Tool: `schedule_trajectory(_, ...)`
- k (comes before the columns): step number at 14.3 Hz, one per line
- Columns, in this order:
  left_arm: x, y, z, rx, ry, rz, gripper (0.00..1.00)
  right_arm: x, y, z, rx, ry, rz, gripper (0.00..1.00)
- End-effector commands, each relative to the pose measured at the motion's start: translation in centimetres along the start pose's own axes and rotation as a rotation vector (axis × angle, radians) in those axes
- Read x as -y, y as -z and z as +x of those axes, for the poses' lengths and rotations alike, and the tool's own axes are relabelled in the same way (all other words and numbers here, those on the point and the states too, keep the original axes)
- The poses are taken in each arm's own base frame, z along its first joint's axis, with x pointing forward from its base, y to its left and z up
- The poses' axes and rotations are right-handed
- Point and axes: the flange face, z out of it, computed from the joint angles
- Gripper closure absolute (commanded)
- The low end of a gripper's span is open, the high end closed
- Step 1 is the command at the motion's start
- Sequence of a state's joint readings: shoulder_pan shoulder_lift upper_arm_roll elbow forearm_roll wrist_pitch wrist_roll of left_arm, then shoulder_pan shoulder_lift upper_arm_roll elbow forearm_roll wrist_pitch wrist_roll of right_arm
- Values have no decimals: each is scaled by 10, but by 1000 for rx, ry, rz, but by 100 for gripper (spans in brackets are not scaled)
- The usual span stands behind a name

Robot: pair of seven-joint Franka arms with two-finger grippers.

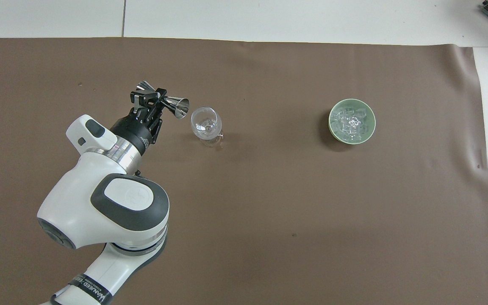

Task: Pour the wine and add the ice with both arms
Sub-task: 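Tilt the silver cup upright and move it away from the glass with the left gripper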

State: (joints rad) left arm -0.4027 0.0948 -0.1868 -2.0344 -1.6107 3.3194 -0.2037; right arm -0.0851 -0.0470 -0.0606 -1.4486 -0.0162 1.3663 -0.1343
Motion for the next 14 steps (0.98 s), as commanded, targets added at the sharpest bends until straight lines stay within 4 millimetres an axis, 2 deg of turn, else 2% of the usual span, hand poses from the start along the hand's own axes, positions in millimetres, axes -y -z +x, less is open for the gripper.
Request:
schedule_trajectory(1, -8, 9, 18, 17, 66, -14, 100, 1, 0, -7, -8, -12, 12, 0)
schedule_trajectory(8, -14, 7, 41, 48, 121, -18, 100, 1, 0, -7, -8, -12, 12, 0)
schedule_trajectory(14, -18, 7, 70, 82, 171, -21, 100, 1, 0, -7, -8, -12, 12, 0)
